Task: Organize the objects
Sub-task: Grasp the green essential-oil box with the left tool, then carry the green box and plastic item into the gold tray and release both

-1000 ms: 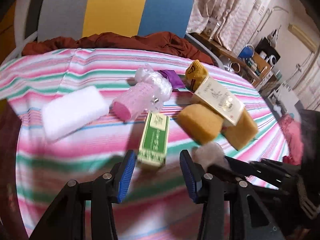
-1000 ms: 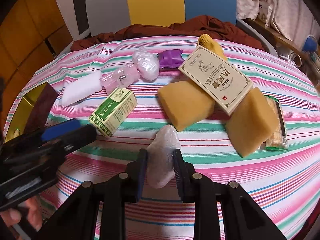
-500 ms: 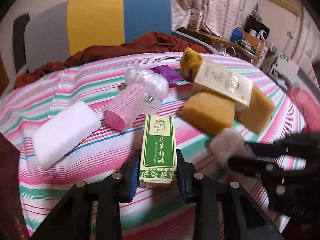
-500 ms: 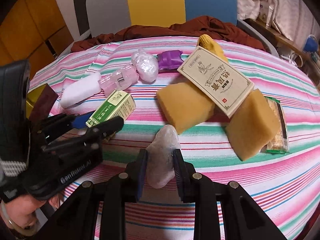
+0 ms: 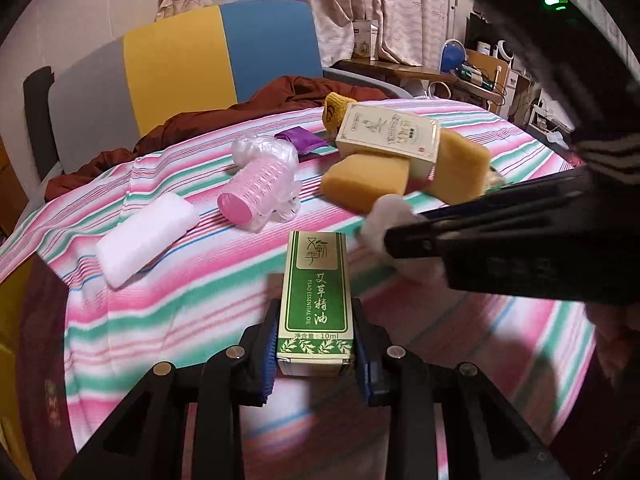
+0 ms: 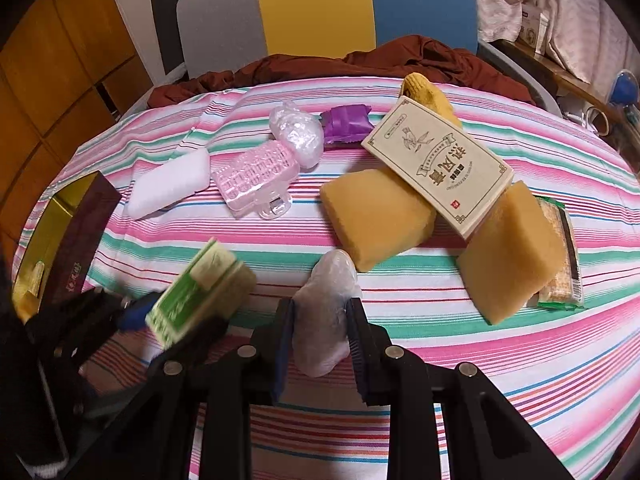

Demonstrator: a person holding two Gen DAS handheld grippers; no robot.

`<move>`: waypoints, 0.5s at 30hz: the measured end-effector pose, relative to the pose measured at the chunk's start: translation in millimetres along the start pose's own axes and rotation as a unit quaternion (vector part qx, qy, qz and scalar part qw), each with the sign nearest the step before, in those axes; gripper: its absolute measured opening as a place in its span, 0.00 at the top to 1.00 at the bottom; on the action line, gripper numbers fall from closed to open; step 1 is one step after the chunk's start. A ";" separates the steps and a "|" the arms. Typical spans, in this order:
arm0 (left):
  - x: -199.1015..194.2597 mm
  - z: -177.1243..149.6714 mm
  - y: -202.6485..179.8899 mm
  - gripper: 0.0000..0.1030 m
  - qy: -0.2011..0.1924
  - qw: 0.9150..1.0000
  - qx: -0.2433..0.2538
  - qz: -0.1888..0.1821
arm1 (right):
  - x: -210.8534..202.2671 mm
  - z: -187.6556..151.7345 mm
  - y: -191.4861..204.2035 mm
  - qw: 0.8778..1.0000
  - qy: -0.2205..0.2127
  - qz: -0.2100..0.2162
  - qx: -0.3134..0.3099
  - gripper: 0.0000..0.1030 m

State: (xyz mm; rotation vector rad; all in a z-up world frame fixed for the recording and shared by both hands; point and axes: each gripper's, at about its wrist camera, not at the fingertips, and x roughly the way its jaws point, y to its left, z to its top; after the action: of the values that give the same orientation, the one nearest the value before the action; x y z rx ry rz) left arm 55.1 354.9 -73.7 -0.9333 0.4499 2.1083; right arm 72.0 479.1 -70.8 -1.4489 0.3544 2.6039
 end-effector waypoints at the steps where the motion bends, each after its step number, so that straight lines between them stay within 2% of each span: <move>1: -5.4 -0.7 -0.8 0.70 -0.003 1.000 -0.005 -0.004 | -0.2 -0.1 0.8 1.000 0.000 0.002 -0.001 0.74; 5: -28.8 -3.7 -2.3 0.70 -0.023 1.000 -0.013 0.000 | -1.4 -1.3 4.0 1.000 -0.001 0.008 -0.005 0.74; 15: -73.5 -22.1 14.8 0.70 -0.041 0.999 -0.032 0.013 | -2.3 -6.2 24.6 0.999 -0.012 0.024 -0.042 0.74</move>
State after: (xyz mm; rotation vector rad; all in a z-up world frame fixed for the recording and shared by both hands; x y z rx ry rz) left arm 86.1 295.3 -33.6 -0.8780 0.3575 2.1872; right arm 72.5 453.7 -68.7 -1.4524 0.2822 2.7019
